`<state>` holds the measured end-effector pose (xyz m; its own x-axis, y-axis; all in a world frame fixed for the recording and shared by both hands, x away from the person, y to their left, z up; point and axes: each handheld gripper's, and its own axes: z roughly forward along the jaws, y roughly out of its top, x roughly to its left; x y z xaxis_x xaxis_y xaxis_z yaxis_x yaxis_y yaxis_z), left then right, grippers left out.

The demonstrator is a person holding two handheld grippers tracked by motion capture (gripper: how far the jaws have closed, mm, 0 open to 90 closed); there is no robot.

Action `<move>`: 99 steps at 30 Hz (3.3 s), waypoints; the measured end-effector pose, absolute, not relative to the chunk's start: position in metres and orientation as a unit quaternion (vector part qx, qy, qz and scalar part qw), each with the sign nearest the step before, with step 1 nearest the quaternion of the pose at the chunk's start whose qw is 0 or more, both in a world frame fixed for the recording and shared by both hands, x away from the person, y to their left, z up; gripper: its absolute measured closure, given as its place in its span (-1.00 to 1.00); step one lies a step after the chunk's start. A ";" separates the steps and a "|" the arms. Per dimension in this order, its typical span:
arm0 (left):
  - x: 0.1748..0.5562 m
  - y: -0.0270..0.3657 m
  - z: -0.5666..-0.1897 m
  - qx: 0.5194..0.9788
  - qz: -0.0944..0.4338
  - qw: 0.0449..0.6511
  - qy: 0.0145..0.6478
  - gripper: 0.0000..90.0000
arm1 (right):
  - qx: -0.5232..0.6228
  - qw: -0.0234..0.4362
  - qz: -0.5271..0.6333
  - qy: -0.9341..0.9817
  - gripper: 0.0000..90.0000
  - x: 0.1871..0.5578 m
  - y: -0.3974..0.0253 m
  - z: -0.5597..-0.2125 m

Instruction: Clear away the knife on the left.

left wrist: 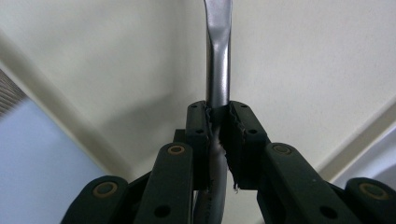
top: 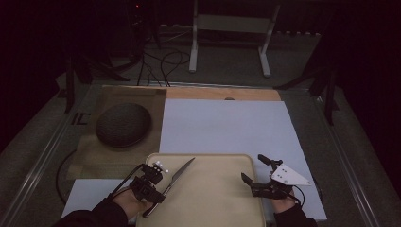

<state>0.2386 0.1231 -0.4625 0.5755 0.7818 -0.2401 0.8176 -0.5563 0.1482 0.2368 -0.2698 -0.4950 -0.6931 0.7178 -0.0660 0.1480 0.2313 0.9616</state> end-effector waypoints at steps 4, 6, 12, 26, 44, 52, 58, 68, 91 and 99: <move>0.240 0.122 -0.467 0.870 -0.082 0.118 0.472 0.77 | 0.292 0.259 0.546 0.741 -0.76 0.237 -0.269 -0.495; 0.240 0.122 -0.470 0.865 -0.078 0.116 0.482 0.77 | 0.291 0.258 0.546 0.742 -0.76 0.237 -0.269 -0.495; 0.243 0.122 -0.475 0.861 -0.067 0.111 0.492 0.77 | 0.291 0.258 0.547 0.741 -0.76 0.238 -0.269 -0.496; 0.245 0.117 -0.484 0.856 -0.087 0.099 0.500 0.77 | 0.290 0.258 0.547 0.742 -0.76 0.238 -0.269 -0.496; 0.249 0.111 -0.456 0.893 -0.084 0.158 0.413 -0.33 | 0.288 0.258 0.546 0.743 -0.76 0.238 -0.270 -0.496; 0.243 0.105 -0.457 0.906 -0.065 0.178 0.377 -0.67 | 0.288 0.258 0.546 0.743 -0.75 0.238 -0.269 -0.496; 0.242 0.097 -0.455 0.917 -0.042 0.203 0.339 -0.71 | 0.288 0.258 0.546 0.743 -0.76 0.237 -0.269 -0.495; 0.251 0.091 -0.451 0.922 -0.003 0.273 0.275 -0.54 | 0.287 0.259 0.549 0.741 -0.76 0.237 -0.270 -0.495; 0.283 0.084 -0.480 0.910 0.038 0.332 0.247 0.65 | 0.294 0.261 0.548 0.738 -0.75 0.238 -0.271 -0.495; 0.288 0.080 -0.491 0.911 0.043 0.313 0.264 0.94 | 0.293 0.261 0.549 0.738 -0.76 0.237 -0.271 -0.494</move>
<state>0.2880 0.0804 -0.4910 0.8570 0.5080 -0.0866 0.4543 -0.6653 0.5924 0.2372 -0.2707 -0.4944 -0.6913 0.7198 -0.0635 0.1459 0.2252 0.9633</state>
